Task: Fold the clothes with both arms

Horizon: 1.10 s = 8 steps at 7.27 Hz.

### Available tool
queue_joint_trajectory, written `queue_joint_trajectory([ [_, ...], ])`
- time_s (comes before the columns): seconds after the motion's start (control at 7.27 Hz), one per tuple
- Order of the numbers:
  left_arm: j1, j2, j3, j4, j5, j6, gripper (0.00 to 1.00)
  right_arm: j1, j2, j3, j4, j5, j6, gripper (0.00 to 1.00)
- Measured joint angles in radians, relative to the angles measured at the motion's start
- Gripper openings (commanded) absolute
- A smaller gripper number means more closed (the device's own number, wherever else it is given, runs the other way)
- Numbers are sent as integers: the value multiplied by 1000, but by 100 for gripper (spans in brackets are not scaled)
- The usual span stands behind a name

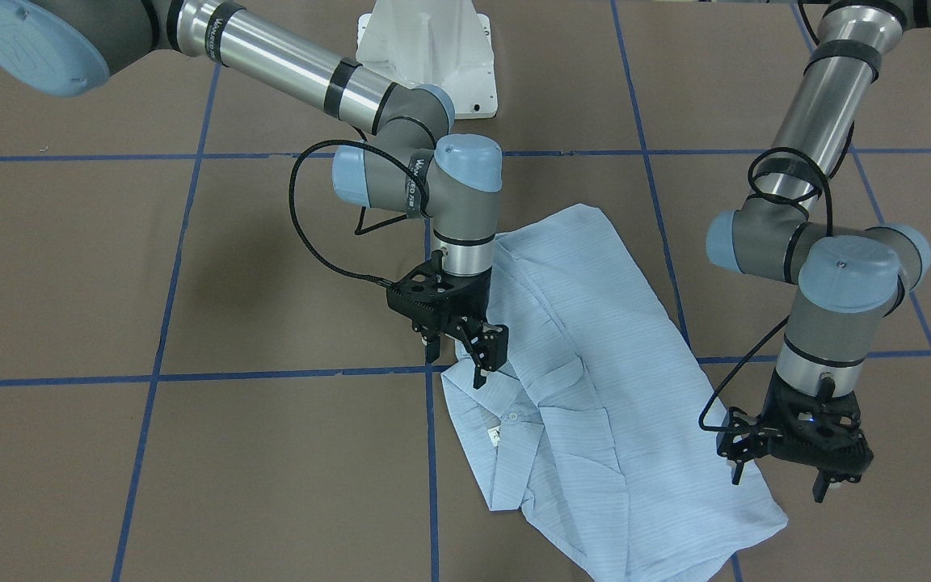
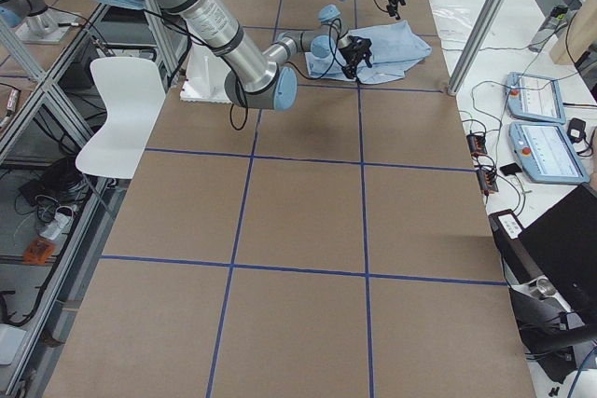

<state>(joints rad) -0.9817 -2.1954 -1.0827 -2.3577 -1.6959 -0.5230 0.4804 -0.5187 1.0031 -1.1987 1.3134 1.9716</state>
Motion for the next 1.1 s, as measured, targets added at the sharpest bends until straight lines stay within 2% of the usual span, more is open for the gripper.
queue_joint_trajectory([
  [0.28, 0, 4, -6, 0, 0, -1, 100, -3, 9, -24, 13, -9, 1, 57],
  [0.41, 0, 5, -7, 0, 0, -1, 100, -5, 10, -31, 14, -14, 1, 42],
  [0.55, 0, 8, -11, 0, 1, -1, 100, -7, 12, -36, 14, -17, 1, 12],
  [0.69, 0, 13, -19, 0, 1, -1, 100, -7, 13, -37, 14, -18, 0, 0],
  [1.1, 0, 25, -40, 0, -1, -1, 100, -11, 5, -14, 5, -15, -16, 0],
])
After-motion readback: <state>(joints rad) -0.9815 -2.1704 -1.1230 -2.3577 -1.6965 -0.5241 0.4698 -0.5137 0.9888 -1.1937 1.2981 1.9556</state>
